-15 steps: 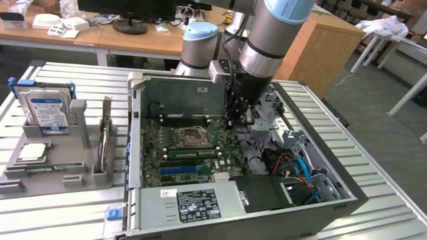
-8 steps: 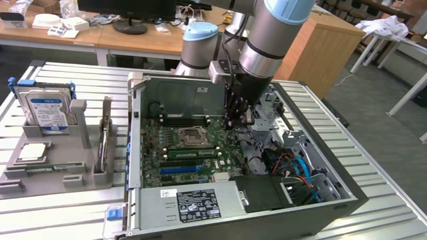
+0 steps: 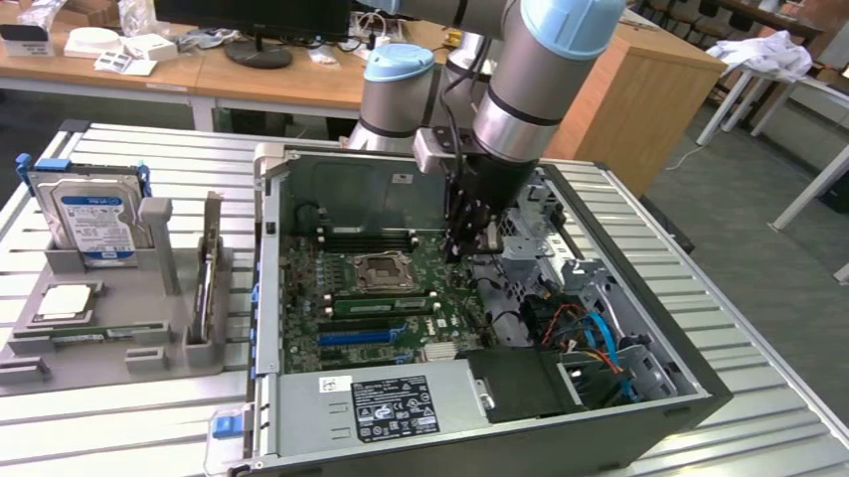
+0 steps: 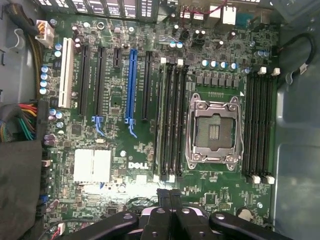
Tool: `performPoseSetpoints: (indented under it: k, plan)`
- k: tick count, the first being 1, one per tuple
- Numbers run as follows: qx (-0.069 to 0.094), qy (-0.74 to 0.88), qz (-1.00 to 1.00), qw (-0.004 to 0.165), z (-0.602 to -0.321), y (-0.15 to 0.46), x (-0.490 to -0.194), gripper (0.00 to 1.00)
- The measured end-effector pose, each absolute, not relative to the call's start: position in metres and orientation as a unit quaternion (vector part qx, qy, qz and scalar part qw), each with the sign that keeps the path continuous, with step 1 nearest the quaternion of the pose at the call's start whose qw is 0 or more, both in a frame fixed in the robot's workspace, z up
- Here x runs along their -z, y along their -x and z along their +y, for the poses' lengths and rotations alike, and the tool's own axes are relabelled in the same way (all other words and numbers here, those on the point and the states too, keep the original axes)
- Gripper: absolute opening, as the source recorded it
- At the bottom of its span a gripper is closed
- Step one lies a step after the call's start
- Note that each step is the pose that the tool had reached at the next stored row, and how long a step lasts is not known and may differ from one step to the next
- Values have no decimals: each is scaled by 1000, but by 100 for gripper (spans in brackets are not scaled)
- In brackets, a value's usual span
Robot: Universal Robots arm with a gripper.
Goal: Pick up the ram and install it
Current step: 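Press down the ram until it locks into place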
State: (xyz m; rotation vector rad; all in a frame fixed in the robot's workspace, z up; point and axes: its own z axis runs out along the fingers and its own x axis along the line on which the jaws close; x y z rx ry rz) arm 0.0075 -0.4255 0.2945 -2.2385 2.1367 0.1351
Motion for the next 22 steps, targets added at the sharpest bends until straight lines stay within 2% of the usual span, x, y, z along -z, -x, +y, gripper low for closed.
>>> performPoseSetpoints:
  k: [22]
  plan:
    - [-43,713,700,23,-425,-8,-278,11]
